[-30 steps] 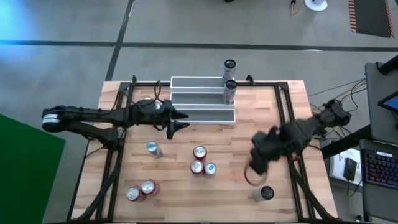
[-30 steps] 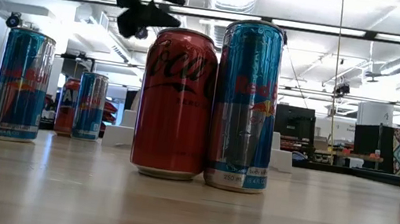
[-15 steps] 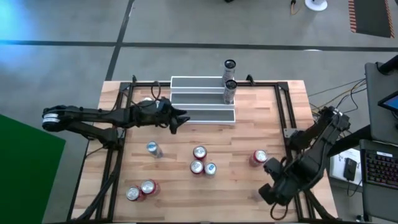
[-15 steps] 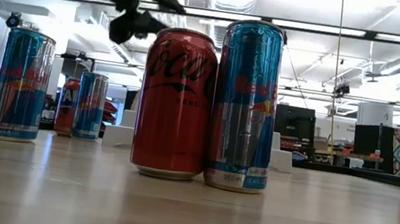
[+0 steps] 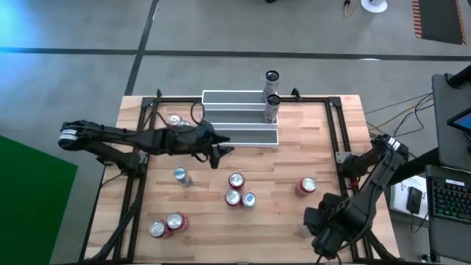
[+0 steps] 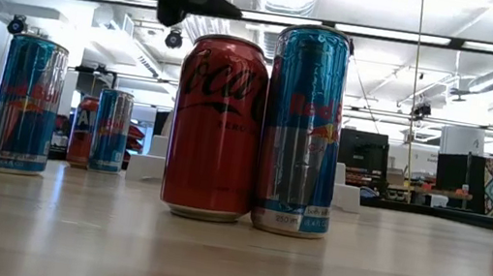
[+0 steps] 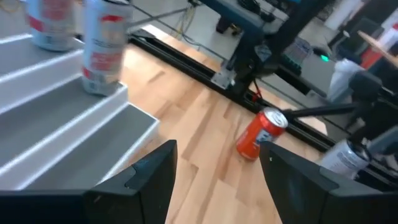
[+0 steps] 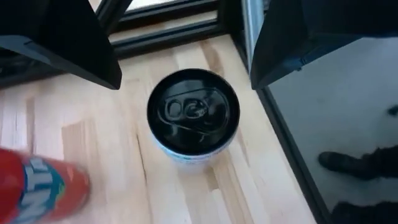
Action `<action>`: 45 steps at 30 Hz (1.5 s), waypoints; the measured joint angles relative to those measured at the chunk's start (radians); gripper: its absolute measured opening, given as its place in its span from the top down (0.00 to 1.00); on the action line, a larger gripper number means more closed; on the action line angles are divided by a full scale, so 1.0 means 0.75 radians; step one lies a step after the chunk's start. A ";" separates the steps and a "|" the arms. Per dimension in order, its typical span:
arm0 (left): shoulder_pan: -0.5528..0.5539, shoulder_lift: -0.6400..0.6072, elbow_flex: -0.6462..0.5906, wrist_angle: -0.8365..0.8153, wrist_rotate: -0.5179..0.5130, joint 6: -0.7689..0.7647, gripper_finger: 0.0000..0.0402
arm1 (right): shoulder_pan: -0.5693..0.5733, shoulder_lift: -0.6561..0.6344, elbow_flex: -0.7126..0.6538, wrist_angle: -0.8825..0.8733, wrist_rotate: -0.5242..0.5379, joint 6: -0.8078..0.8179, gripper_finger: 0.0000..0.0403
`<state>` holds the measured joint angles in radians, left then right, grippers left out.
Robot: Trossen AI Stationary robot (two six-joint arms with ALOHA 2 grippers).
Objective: Place canned beverage on shelf
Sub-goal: Put the white soda can on the bottom tier of the shelf aligned with the other white soda can
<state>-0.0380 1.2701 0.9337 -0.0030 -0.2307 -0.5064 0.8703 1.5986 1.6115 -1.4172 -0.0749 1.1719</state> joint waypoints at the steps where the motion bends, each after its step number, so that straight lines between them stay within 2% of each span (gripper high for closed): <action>1: -0.014 0.023 0.015 -0.003 -0.012 0.000 0.46 | 0.000 0.003 -0.003 0.006 0.004 -0.037 0.14; 8: -0.082 0.150 0.127 -0.009 -0.090 0.021 0.46 | 0.000 0.056 -0.022 0.037 0.023 -0.293 0.15; 12: -0.094 0.176 0.163 -0.031 -0.097 0.024 0.46 | -0.006 0.076 -0.037 0.055 0.027 -0.342 0.17; 28: -0.091 0.124 0.170 -0.081 -0.102 0.090 0.46 | -0.012 0.005 -0.216 0.258 0.019 -0.351 0.20; 31: -0.091 0.120 0.170 -0.099 -0.103 0.093 0.46 | -0.025 -0.011 -0.215 0.261 -0.006 -0.332 0.26; 35: -0.082 0.117 0.170 -0.117 -0.103 0.093 0.46 | -0.045 -0.035 -0.215 0.262 -0.016 -0.311 0.40; 40: -0.071 0.116 0.170 -0.156 -0.104 0.091 0.46 | -0.077 -0.047 -0.215 0.266 -0.020 -0.250 0.41; 45: -0.069 0.095 0.168 -0.224 -0.103 0.067 0.46 | -0.158 -0.071 -0.162 0.265 -0.111 -0.149 0.41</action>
<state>-0.0895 1.3416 1.0599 -0.1708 -0.3080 -0.4564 0.7521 1.5451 1.4902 -1.2182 -0.1578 1.0604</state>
